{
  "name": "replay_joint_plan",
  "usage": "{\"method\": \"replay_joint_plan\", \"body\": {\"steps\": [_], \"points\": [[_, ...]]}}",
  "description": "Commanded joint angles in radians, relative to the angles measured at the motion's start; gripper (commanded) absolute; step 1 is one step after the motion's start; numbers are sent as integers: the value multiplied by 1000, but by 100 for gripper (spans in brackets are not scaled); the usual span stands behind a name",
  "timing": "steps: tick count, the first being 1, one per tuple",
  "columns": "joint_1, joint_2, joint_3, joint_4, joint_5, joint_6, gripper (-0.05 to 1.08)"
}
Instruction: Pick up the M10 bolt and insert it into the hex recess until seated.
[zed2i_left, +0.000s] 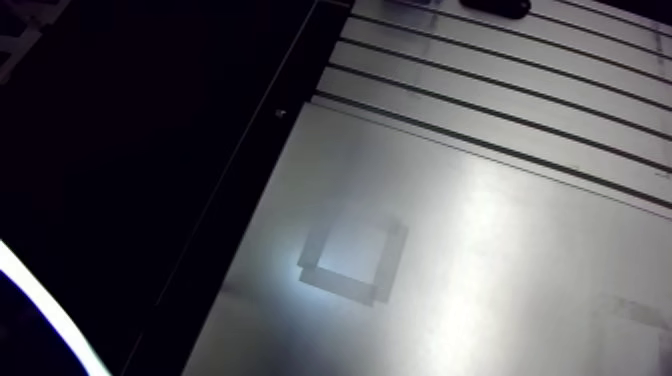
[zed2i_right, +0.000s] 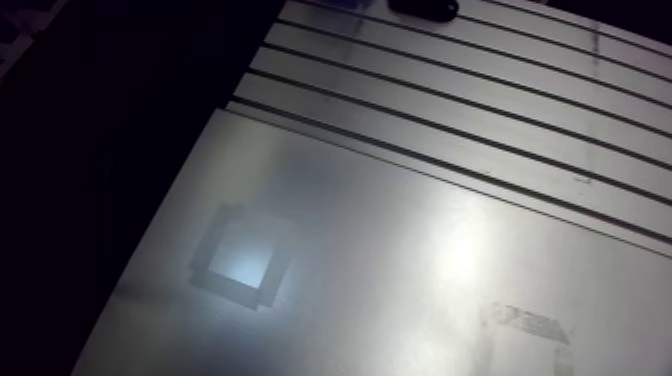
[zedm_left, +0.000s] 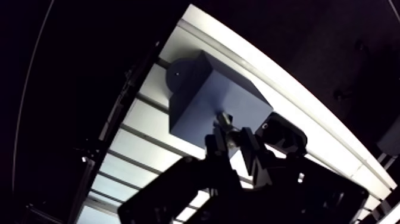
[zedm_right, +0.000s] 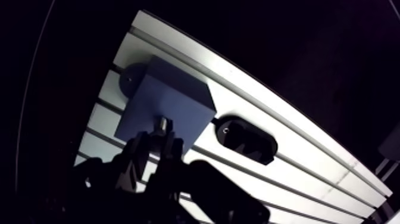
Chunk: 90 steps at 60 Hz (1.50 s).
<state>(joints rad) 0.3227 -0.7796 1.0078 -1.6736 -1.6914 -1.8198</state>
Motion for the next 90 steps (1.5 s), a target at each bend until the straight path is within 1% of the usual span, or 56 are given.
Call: {"method": "replay_joint_plan", "body": {"steps": [1, 71, 90], "points": [[-1, 0, 1, 4, 0, 0, 104], [-2, 0, 26, -1, -3, 0, 104], [-2, -2, 15, 1, -1, 0, 105]]}}
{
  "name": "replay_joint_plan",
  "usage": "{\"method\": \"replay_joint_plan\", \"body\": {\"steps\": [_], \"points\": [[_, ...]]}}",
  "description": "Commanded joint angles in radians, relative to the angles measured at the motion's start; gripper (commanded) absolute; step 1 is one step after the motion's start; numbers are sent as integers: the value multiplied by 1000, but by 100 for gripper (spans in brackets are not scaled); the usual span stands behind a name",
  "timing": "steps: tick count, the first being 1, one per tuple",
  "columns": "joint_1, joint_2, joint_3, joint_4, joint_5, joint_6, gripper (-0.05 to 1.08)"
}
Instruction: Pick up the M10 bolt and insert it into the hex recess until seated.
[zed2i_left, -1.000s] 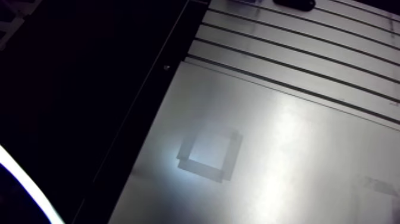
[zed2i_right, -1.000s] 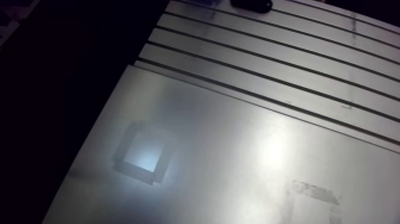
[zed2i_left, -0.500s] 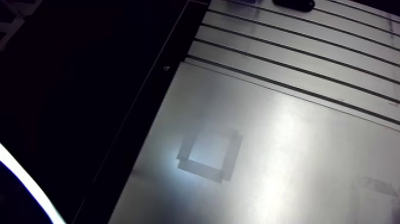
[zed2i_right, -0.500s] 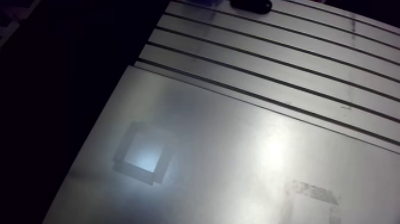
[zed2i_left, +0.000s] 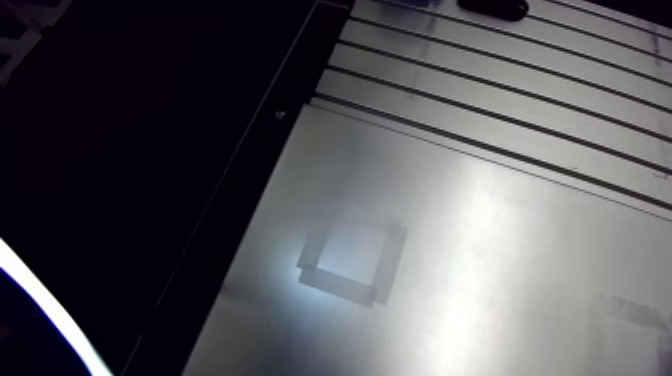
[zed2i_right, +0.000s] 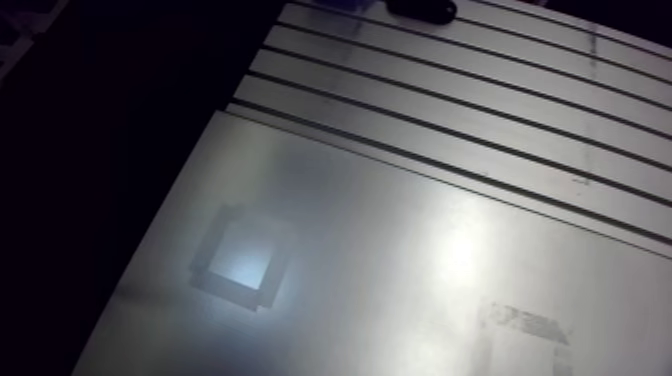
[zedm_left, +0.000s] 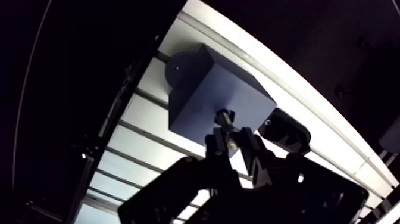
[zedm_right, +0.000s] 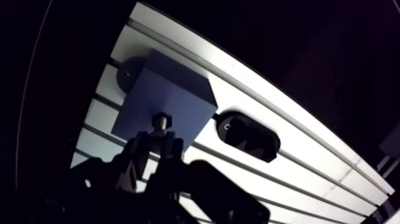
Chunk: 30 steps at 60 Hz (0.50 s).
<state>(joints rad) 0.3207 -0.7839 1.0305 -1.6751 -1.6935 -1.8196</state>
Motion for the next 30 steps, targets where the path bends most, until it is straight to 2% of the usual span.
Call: {"method": "replay_joint_plan", "body": {"steps": [1, 30], "points": [[0, 3, -8, 2, 1, -1, 105], [3, 1, -22, 12, -1, -2, 105]]}}
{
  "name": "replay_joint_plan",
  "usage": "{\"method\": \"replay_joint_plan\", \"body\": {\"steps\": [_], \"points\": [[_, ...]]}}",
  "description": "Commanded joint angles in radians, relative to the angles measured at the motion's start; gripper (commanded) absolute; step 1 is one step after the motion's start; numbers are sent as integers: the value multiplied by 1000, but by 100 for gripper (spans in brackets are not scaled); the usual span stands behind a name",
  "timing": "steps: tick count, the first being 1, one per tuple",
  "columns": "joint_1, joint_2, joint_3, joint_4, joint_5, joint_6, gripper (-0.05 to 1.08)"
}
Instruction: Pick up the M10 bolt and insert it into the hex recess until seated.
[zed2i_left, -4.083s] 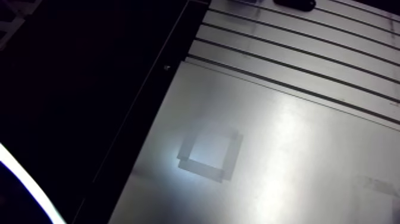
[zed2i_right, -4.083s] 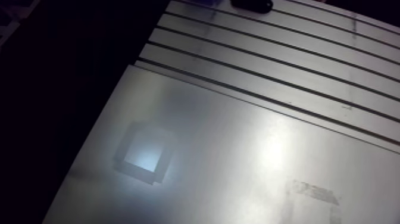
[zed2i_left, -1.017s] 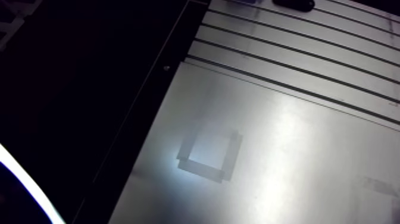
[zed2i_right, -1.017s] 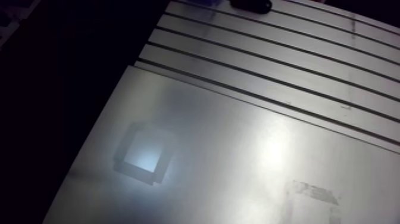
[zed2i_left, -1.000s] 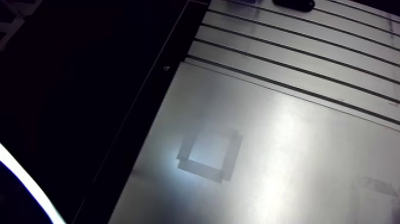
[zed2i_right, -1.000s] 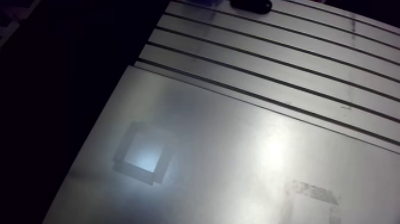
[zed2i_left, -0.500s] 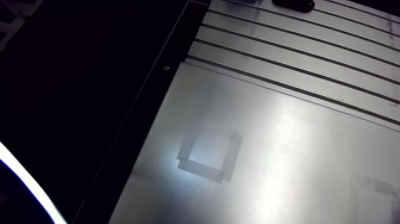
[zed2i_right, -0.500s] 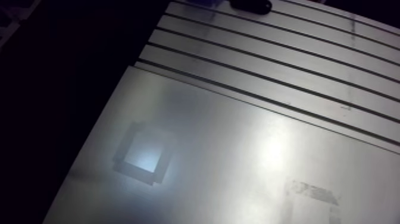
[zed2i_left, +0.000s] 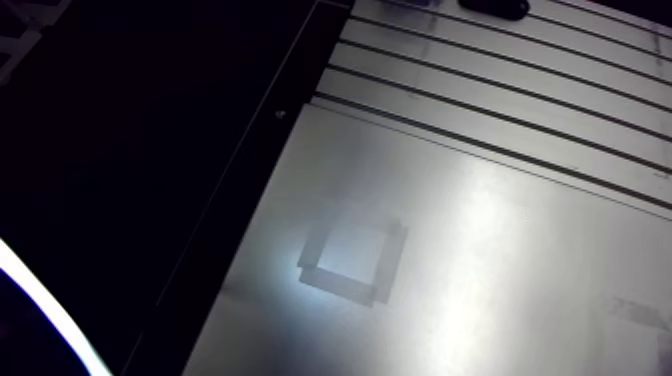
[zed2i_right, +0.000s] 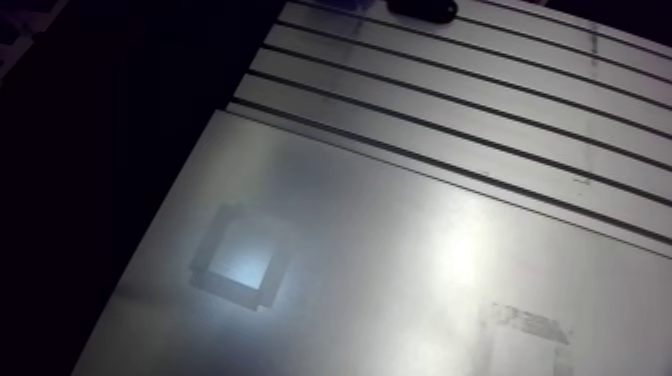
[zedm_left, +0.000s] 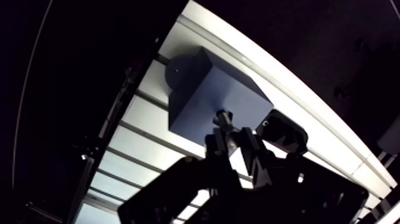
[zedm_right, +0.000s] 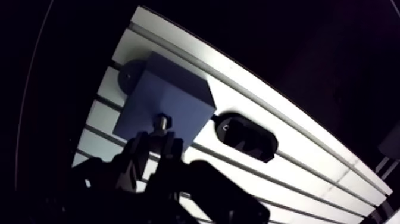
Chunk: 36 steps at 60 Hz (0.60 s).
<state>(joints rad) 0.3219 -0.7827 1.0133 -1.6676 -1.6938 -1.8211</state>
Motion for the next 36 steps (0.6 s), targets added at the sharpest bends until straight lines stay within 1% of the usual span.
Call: {"method": "replay_joint_plan", "body": {"steps": [1, 36], "points": [[2, 0, -5, 4, 0, -1, 105], [-1, 1, 0, 10, 0, -1, 105]]}}
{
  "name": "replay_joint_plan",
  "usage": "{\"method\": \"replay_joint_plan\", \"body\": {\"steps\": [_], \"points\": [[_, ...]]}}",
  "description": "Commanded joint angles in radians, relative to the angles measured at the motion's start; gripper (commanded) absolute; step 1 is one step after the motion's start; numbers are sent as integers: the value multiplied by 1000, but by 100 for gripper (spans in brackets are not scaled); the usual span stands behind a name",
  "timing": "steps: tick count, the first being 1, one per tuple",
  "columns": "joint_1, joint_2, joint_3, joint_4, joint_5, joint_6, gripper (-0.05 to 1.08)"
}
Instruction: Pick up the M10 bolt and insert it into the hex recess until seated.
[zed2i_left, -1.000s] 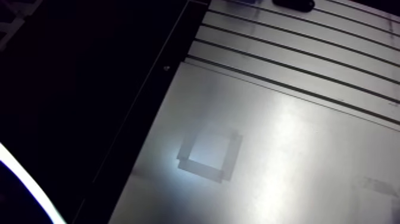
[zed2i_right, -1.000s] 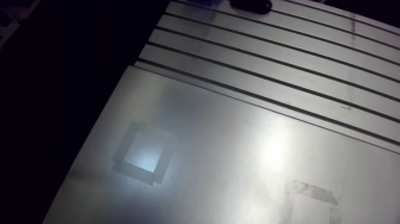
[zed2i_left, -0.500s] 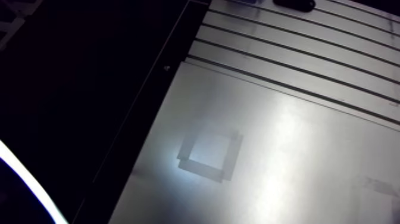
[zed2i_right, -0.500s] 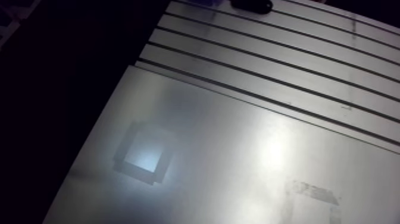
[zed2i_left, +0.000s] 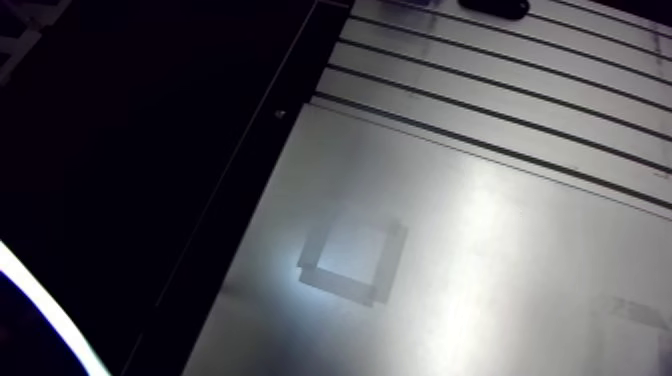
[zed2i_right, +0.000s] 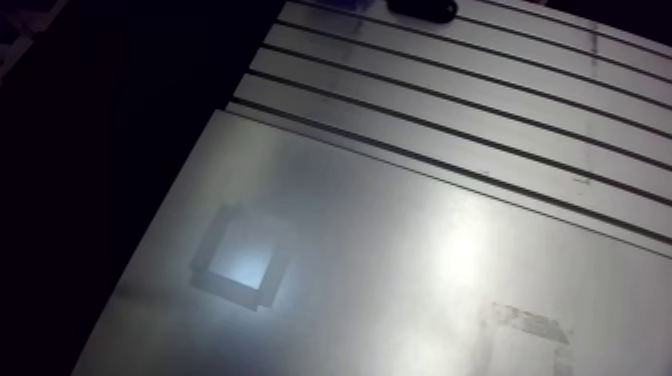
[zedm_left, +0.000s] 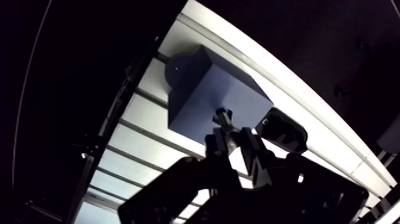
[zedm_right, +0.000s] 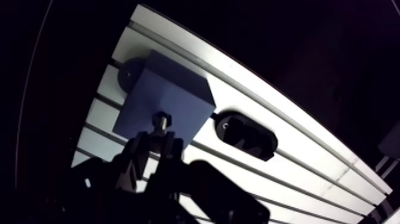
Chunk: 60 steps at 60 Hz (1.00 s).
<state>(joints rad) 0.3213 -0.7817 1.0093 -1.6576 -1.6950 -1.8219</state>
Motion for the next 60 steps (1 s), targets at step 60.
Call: {"method": "replay_joint_plan", "body": {"steps": [60], "points": [[-1, 2, 5, -6, 1, -1, 105]]}}
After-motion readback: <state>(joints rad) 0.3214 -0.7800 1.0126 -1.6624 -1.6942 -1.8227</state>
